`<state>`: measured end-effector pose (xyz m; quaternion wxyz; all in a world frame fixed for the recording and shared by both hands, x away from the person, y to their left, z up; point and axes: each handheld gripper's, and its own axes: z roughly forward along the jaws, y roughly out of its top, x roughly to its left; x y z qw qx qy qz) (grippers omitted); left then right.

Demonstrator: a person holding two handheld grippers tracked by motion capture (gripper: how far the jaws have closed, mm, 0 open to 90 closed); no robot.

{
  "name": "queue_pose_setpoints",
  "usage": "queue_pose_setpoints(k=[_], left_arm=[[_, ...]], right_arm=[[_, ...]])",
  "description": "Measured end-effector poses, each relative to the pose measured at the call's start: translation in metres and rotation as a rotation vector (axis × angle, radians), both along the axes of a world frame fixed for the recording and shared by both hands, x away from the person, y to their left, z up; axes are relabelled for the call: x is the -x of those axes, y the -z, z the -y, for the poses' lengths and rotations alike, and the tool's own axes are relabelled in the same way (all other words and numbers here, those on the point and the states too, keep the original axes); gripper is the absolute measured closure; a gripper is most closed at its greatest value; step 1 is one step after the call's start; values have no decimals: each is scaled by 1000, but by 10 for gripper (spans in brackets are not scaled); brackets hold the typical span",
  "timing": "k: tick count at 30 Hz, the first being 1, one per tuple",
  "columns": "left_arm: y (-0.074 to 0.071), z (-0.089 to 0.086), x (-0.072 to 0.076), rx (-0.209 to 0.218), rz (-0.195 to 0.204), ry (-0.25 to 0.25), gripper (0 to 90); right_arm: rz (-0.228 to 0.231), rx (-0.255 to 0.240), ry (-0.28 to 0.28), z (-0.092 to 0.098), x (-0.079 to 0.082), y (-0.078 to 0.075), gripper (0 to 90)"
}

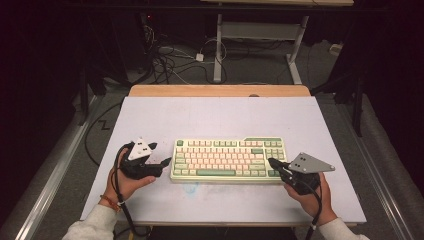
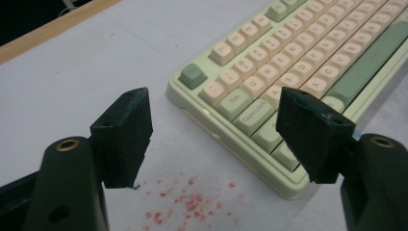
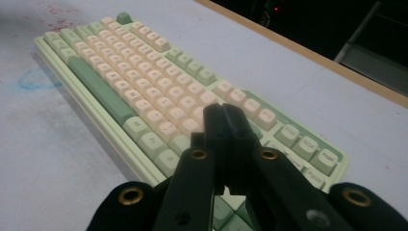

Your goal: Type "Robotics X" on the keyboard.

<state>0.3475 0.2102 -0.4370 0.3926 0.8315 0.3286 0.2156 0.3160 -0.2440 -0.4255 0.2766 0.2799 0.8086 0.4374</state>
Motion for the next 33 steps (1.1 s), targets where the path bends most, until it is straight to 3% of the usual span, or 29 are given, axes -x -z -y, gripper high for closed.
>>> queue_pose_setpoints(k=[3, 6, 8, 9, 10, 13, 22, 33], left_arm=[[-2, 8, -3, -5, -2, 25, 314], [-5, 16, -6, -2, -13, 68, 504], [-6, 20, -8, -1, -21, 92, 538], [-7, 22, -10, 3, -29, 110, 599], [-8, 24, -11, 4, -35, 124, 723], [-10, 31, -16, 1, -56, 167, 872], [-9, 67, -30, -53, -113, 248, 881], [-4, 98, -44, -87, -131, 279, 881]], right_arm=[[-7, 7, -16, -4, 1, 1, 900], [-15, 12, -25, -7, 4, 4, 900], [-17, 15, -29, -7, 4, 4, 900], [-18, 15, -31, -8, 5, 5, 900], [-17, 15, -30, -8, 6, 5, 900], [-13, 11, -36, -8, 8, 4, 900], [5, 7, -38, -6, 12, 3, 900], [7, 12, -42, -8, 13, 3, 900]])
